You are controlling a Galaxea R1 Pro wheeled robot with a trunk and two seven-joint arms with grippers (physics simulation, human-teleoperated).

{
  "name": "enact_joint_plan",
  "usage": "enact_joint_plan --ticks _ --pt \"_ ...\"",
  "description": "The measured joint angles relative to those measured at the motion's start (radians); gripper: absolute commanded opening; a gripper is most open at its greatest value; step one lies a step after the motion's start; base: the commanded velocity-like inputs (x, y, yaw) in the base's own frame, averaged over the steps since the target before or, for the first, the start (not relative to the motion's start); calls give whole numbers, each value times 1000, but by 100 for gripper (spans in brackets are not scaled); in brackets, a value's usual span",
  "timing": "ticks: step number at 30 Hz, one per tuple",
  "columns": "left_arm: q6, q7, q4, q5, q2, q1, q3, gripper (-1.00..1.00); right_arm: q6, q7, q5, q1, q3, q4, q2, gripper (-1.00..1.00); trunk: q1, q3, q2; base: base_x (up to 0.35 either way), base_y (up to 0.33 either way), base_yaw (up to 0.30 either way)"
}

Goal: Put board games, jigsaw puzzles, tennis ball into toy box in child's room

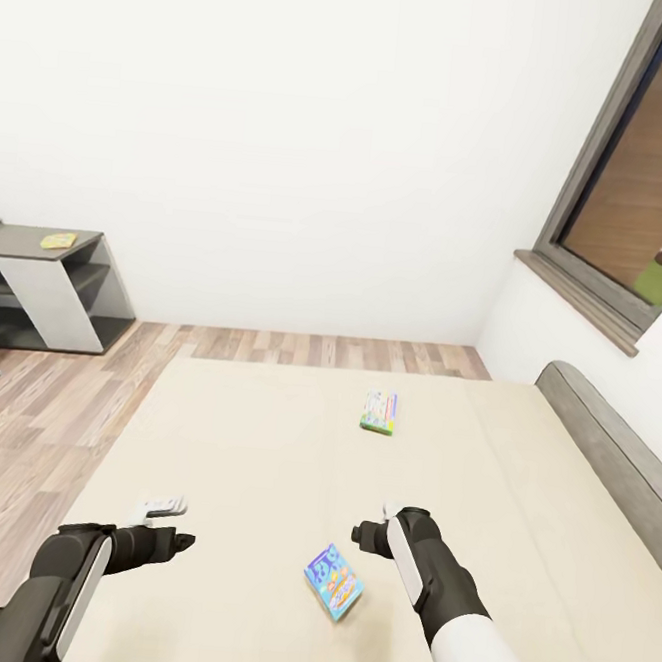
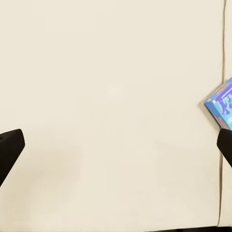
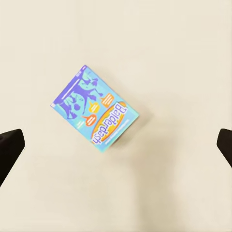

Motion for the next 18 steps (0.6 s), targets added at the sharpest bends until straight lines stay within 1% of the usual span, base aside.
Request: enact_joint_plan --ticks 9,18 --pt "0 0 0 0 -2 0 -1 100 0 0 0 0 0 0 0 100 0 -14 0 0 0 0" --pt "0 0 -1 0 0 0 -1 100 -2 1 0 0 0 0 0 100 0 -19 0 0 0 0"
